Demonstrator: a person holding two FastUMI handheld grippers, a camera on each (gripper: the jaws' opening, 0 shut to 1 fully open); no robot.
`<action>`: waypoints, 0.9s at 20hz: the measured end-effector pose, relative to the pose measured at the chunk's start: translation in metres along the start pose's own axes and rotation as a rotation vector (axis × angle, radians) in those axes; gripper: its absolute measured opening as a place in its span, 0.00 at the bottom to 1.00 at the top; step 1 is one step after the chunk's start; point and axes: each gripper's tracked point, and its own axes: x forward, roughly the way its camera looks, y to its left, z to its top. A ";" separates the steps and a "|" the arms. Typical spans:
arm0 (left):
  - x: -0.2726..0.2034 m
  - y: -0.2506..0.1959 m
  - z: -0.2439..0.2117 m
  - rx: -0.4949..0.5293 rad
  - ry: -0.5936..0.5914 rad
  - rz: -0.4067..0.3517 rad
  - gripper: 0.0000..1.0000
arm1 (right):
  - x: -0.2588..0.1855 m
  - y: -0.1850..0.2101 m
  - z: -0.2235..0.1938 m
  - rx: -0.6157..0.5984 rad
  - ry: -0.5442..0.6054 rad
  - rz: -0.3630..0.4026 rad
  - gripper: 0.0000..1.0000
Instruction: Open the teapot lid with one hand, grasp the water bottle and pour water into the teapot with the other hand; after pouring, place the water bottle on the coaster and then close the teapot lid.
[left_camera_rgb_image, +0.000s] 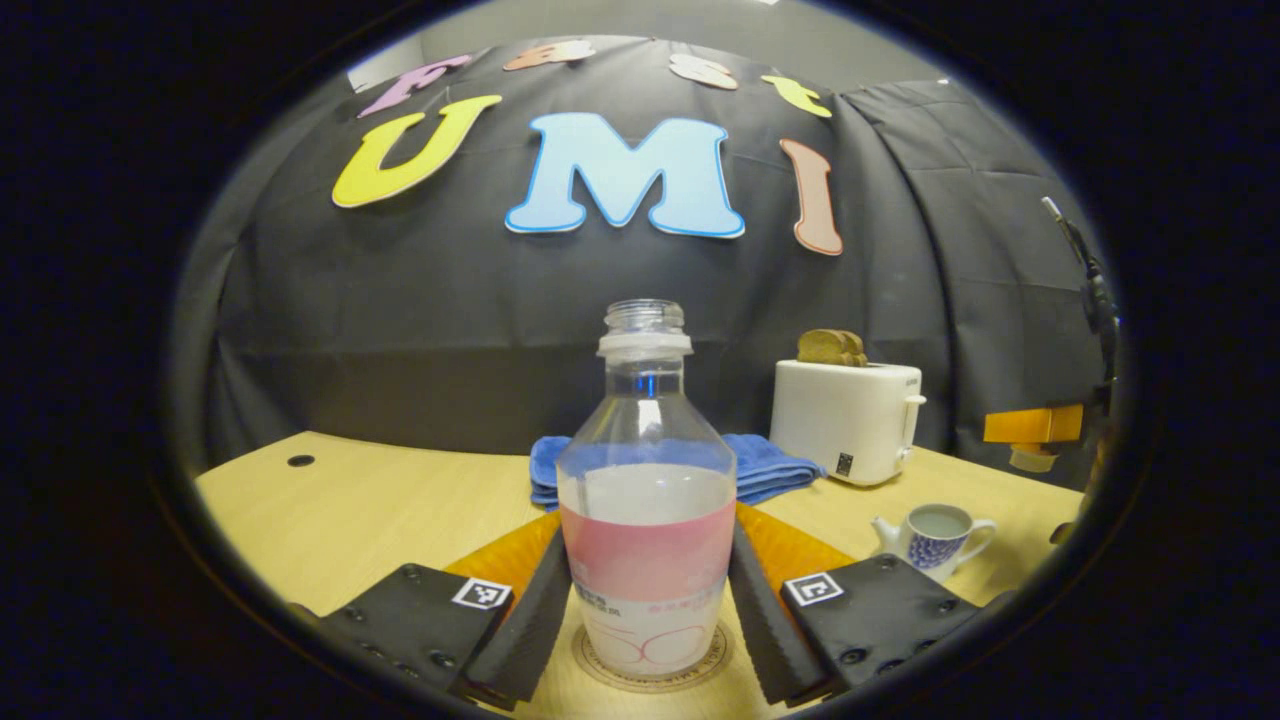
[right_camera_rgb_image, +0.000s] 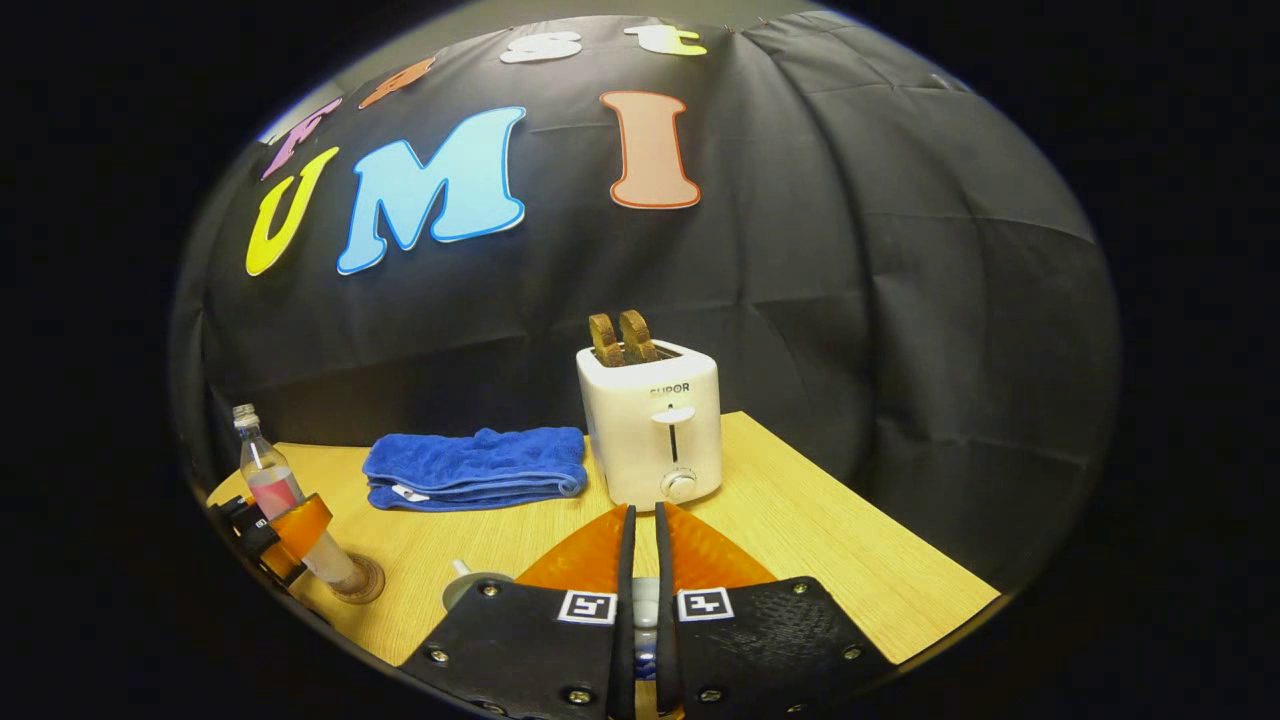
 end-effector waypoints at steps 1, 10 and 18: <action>0.000 -0.001 -0.001 0.003 0.005 0.000 0.92 | 0.000 0.000 -0.001 -0.002 0.000 -0.002 0.08; -0.008 0.002 0.005 0.006 -0.004 0.013 1.00 | -0.001 0.003 0.000 -0.005 -0.002 0.006 0.08; -0.012 0.003 0.008 0.009 -0.012 0.013 1.00 | -0.001 0.008 -0.001 -0.013 -0.002 0.017 0.08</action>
